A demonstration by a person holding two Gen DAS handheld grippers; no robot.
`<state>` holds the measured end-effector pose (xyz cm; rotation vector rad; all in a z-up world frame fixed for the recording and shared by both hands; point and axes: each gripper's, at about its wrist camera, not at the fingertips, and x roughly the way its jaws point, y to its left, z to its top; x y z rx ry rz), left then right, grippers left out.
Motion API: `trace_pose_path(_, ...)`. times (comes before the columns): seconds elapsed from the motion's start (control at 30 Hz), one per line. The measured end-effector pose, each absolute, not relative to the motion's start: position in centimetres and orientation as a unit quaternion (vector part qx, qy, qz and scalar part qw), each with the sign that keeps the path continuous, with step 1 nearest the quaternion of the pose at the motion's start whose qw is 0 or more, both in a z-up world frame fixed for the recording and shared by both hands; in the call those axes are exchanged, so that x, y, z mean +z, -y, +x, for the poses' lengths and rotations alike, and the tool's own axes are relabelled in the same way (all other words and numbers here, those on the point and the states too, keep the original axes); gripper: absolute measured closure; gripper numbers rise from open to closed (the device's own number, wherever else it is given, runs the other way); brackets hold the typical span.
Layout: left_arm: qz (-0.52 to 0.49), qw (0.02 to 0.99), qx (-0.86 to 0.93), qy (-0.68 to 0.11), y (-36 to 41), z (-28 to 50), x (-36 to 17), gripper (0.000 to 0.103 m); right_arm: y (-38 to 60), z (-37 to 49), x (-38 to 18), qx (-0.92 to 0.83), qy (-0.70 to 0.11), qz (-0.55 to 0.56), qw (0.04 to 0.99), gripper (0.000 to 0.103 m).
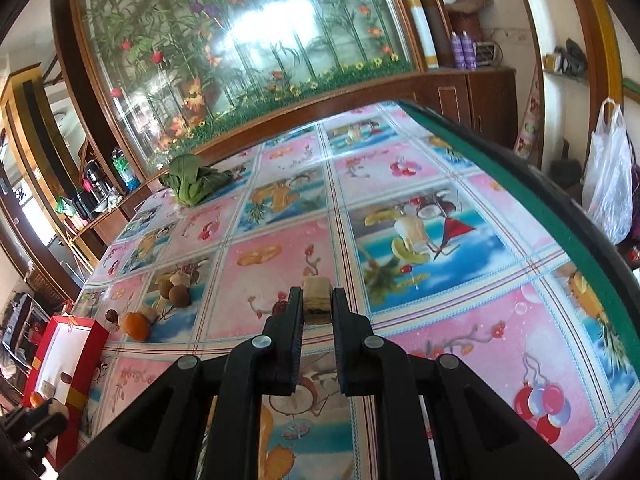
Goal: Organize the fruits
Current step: 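Carry the biscuit and the beige cube over the tray and open both tools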
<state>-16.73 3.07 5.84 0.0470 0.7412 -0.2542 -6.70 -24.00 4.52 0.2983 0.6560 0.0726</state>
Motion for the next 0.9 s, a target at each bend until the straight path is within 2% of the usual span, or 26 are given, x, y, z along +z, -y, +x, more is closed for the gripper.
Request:
trace_pose_path(0.27,0.000,0.942,-0.066,-0.330,-8.5,-18.3,7.4,0.074,19.6,-7.1,4.7,0.077,-0.330,0.123,0.933,0.091)
trace_pose_path(0.67,-0.056,0.940,0.091,-0.324,-22.9,-16.9,9.8,0.074,-1.9,-4.8,7.5,0.285,-0.362,0.047,0.886,0.091)
trace_pose_path(0.9,-0.095,0.922,0.136,-0.351,-28.6,-14.3,8.2,0.074,-9.5,-4.0,6.3,0.316,-0.387,0.012,0.866,0.092)
